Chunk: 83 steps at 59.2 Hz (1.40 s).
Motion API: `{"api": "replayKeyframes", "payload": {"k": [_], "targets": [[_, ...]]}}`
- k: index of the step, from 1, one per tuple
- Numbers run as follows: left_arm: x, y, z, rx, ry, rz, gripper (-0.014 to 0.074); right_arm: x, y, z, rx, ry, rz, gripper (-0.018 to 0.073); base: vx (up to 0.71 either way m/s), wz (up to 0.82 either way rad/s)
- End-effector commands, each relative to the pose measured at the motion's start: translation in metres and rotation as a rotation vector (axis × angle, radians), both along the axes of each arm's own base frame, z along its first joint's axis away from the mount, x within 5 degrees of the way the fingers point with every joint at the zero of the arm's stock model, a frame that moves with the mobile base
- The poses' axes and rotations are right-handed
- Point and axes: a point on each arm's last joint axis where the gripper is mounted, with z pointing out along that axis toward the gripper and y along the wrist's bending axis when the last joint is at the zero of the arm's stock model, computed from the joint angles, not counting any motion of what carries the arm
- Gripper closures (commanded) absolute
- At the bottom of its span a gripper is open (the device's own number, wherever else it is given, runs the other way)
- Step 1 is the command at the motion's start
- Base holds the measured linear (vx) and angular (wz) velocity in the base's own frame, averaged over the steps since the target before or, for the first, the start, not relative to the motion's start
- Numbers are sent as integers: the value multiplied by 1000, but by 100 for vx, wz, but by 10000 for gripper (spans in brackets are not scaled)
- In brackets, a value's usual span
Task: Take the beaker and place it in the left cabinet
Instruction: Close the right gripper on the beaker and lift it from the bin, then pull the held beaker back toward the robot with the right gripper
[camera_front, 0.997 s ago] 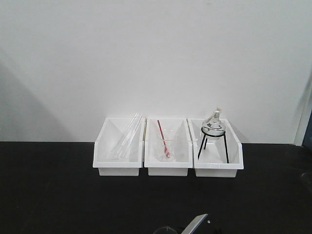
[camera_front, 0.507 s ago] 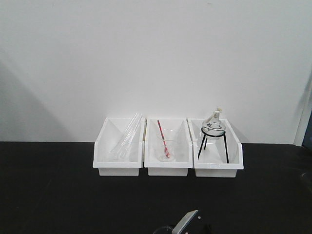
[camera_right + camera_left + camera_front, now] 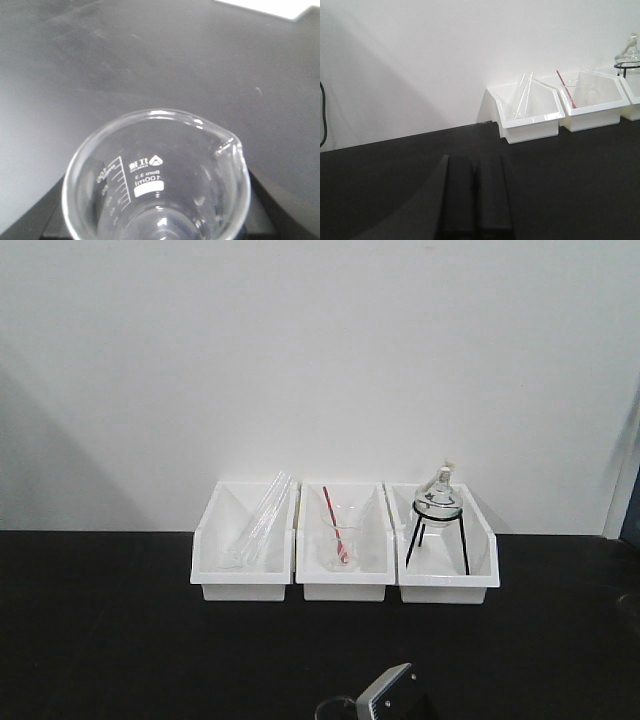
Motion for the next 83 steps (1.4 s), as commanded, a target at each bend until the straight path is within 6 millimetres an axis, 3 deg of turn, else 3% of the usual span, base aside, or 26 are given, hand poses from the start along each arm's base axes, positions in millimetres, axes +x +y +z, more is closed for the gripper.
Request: {"api": "replayKeyframes", "payload": {"k": [1,14,27,42,67,83], "targets": [[-1,0,2,-15,-76,-4,595,1,6,50,118,-157,45,421,0,0],[-1,0,2,-15,-76,-4,595,-10,12,94,133,-163,23,570,0,0],[-1,0,2,-15,-76,-4,595,-20,37,144,17,-218,8,568,0,0],[-1,0,2,-15,-76,-4,595,-24,40,196,126,-267,-32,565,0,0],[-1,0,2,-15,-76,-4,595,-36,67,215,52,-214,-56,562,0,0],[-1,0,2,-15,-76,-4,595,-39,66,222,68,-229,-51,562,0,0]]}}
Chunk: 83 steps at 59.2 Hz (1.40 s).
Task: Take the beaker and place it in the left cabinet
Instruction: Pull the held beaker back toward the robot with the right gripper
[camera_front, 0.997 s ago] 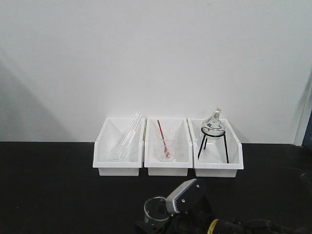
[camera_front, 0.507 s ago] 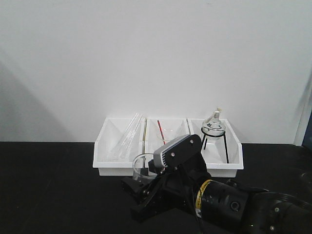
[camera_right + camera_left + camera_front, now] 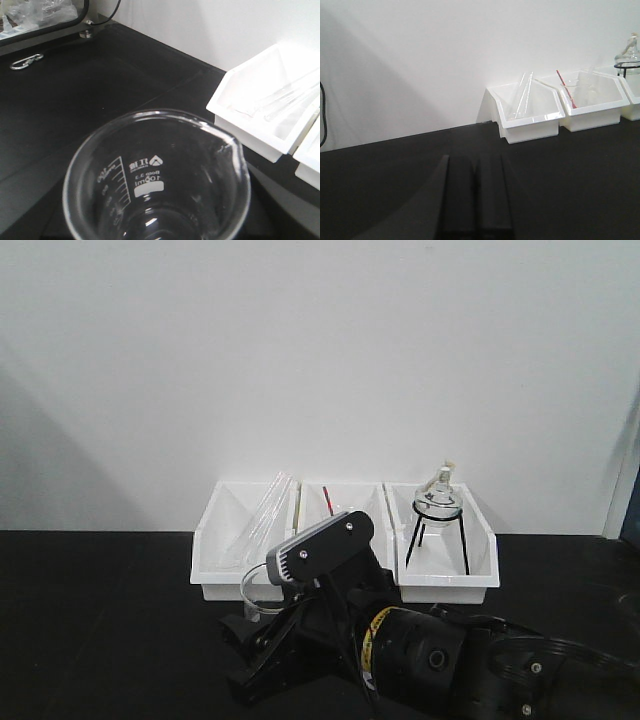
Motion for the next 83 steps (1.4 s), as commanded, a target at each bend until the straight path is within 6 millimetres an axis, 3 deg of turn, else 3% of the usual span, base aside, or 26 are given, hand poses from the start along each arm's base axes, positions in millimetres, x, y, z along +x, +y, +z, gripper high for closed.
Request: {"api": "replayKeyframes", "payload": {"k": [1,13,83], "targets": [[-1,0,2,-15,-76,-4,595,-8,-2,39,112,-95,31,562,0,0],[-1,0,2,-15,-76,-4,595,-15,-10,56,135,-128,20,561,0,0],[-1,0,2,-15,-76,-4,595,-15,-11,54,130,-123,19,561,0,0]]}}
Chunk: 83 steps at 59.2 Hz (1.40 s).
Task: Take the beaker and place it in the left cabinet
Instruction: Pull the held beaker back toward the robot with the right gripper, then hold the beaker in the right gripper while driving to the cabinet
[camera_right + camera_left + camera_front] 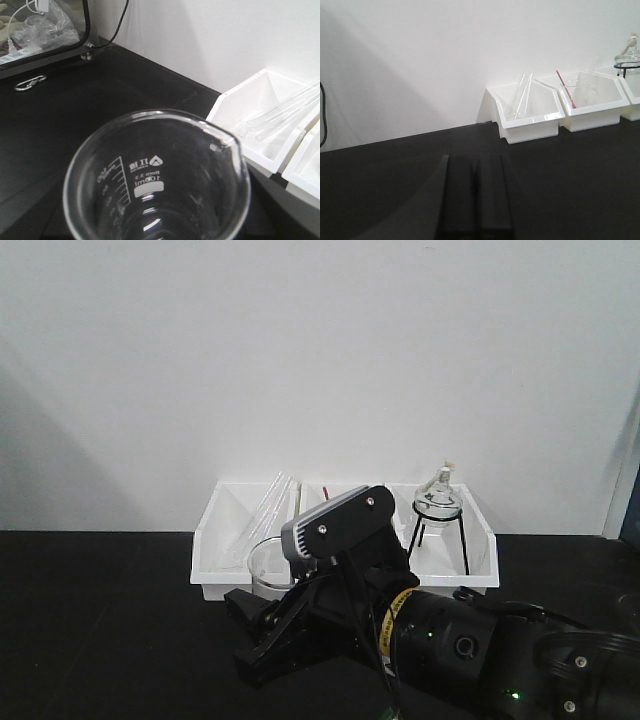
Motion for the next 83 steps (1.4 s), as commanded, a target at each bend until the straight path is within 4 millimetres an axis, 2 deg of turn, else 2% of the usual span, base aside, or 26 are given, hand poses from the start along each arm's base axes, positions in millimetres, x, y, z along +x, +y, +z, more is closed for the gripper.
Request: {"api": "replayKeyframes", "payload": {"k": [1,42,83], "targets": [[-1,0,2,-15,-76,-4,595,-5,-2,29,91,-75,29,561,0,0],[-1,0,2,-15,-76,-4,595,-5,-2,29,91,-75,29,561,-6,9],[-1,0,2,-15,-76,-4,595,-6,-2,29,91,-76,29,561,-12,59]]}}
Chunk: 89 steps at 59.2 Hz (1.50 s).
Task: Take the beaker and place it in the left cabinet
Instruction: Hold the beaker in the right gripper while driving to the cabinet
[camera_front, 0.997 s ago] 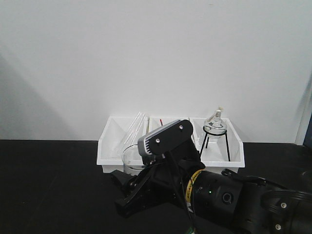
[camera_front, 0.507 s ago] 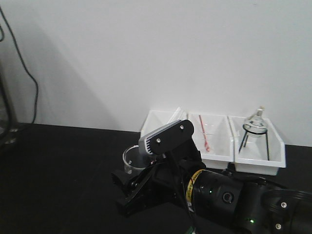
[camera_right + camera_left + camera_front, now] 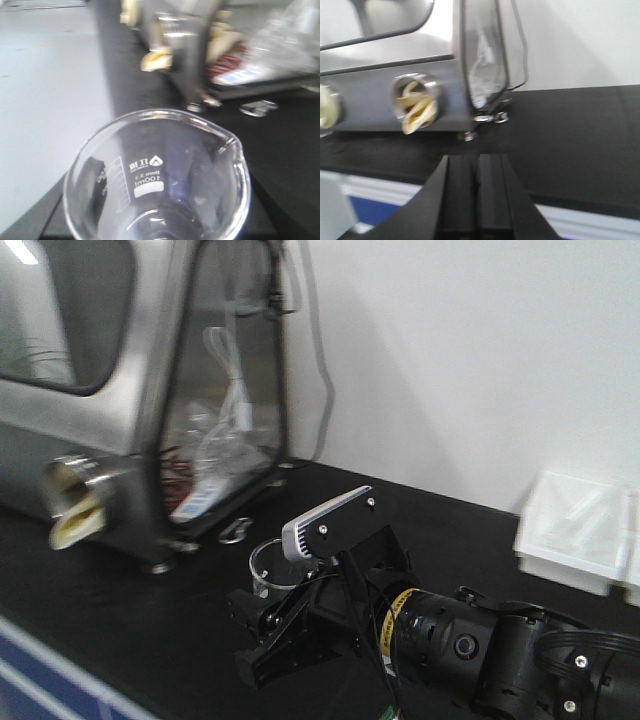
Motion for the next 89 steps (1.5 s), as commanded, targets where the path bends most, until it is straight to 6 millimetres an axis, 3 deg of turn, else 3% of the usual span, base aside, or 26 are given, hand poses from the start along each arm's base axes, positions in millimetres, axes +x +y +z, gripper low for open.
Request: {"api": "replayKeyframes", "payload": {"k": [1,46,89], "targets": [[-1,0,2,-15,-76,-4,595,-6,-1,29,96,-82,36,561,-9,71],[-1,0,2,-15,-76,-4,595,-6,-1,29,95,-81,35,561,-2,67],[-1,0,2,-15,-76,-4,595,-6,-1,29,94,-81,35,561,16,53]]}}
